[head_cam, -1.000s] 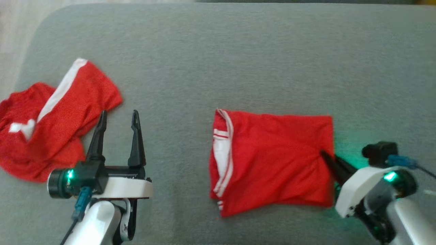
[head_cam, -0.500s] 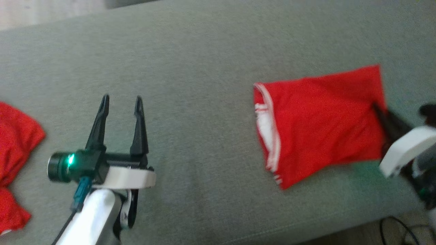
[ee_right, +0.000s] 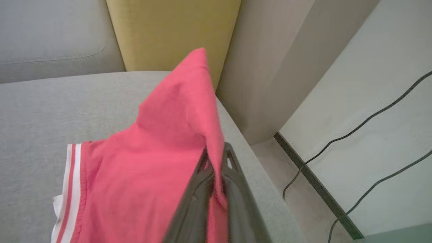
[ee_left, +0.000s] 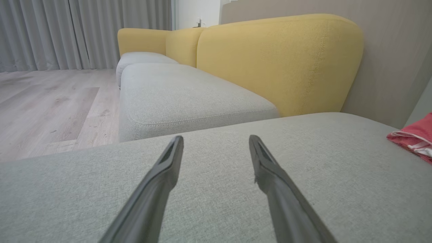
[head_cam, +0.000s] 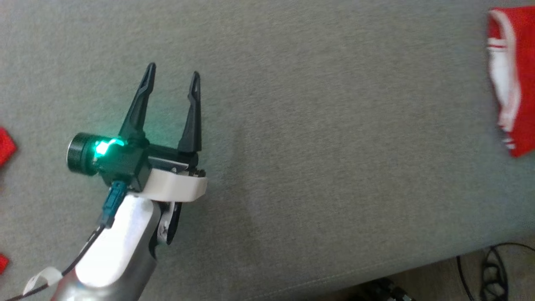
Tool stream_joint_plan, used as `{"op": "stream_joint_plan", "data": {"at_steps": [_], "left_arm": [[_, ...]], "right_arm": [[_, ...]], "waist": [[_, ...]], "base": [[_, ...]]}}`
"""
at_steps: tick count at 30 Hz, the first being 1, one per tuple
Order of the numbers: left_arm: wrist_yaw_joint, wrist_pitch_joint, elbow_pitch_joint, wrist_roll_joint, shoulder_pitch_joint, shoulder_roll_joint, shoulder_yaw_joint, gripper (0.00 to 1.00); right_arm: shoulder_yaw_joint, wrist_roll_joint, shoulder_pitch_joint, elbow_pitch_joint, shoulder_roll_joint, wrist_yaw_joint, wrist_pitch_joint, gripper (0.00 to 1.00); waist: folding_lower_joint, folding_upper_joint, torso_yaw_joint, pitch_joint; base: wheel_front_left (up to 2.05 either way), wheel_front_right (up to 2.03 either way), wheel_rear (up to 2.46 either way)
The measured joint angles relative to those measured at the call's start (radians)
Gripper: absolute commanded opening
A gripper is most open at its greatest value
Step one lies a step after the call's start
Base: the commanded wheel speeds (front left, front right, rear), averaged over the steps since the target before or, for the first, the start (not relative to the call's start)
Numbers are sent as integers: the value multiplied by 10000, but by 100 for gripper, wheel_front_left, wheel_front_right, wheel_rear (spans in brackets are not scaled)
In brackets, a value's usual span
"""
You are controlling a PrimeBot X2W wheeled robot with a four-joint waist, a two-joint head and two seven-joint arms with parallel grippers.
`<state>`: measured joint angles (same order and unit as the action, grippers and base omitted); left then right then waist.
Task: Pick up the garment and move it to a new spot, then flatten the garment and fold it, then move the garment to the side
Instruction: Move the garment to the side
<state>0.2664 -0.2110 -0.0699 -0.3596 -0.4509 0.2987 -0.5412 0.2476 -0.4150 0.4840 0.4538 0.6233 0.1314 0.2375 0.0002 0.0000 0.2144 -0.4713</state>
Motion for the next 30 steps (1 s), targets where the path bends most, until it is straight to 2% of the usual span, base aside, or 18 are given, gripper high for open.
{"op": "stream_joint_plan", "data": {"at_steps": [2, 3, 4, 5, 6, 8, 12, 16, 20, 21, 30], "left_arm": [[-33, -17, -82, 0, -111, -42, -44, 100], [-38, -19, -138, 0, -163, -59, -48, 100], [-63, -29, -174, 0, -200, -82, -52, 100], [-104, -35, -217, 0, -223, -125, -54, 100], [-105, -96, -259, 0, -245, -150, -58, 100], [-113, -117, -324, 0, -330, -234, -81, 100], [-128, -207, -479, -2, -427, -320, -81, 100], [-161, -293, -646, -15, -398, -376, -75, 100], [-198, -359, -834, -21, -164, -364, -27, 100], [-198, -359, -834, -21, -164, -364, -27, 100], [-81, -382, -1053, -328, 921, -272, 142, 100]], "right_arm": [[299, 140, 162, 301, 50, 0, -123, 0], [418, 228, 251, 437, 44, 0, -186, 4], [548, 334, 336, 581, 38, 0, -238, 65], [667, 474, 432, 711, 12, 0, -328, 93], [823, 585, 505, 803, -42, 0, -470, 91], [1112, 982, 623, 1007, -153, 0, -637, 100], [1837, 2000, 647, 1162, -602, 0, -966, 100], [2079, 2585, 488, 575, -1285, 0, -1613, 100], [1634, 2602, -95, -796, -2138, 0, -2123, 100], [1634, 2602, -95, -796, -2138, 0, -2123, 100], [-376, 2441, -2454, -4090, -4136, 0, -2314, 100]], "waist": [[0, 0, -156, -191], [0, 0, -227, -271], [0, 0, -298, -346], [0, 0, -363, -410], [0, 0, -419, -464], [0, 0, -524, -546], [-1, 0, -632, -522], [-2, 0, -644, -261], [-2, 0, -611, 158], [-2, 0, -611, 158], [-3, 0, -786, 1394]], "base": [[0, 0, 0], [0, 0, 0], [0, 0, 0], [0, 0, 0], [0, 0, 0], [0, 0, 0], [0, 0, 0], [0, 0, 0], [0, 0, 0], [0, 0, 0], [0, 0, 0]]}}
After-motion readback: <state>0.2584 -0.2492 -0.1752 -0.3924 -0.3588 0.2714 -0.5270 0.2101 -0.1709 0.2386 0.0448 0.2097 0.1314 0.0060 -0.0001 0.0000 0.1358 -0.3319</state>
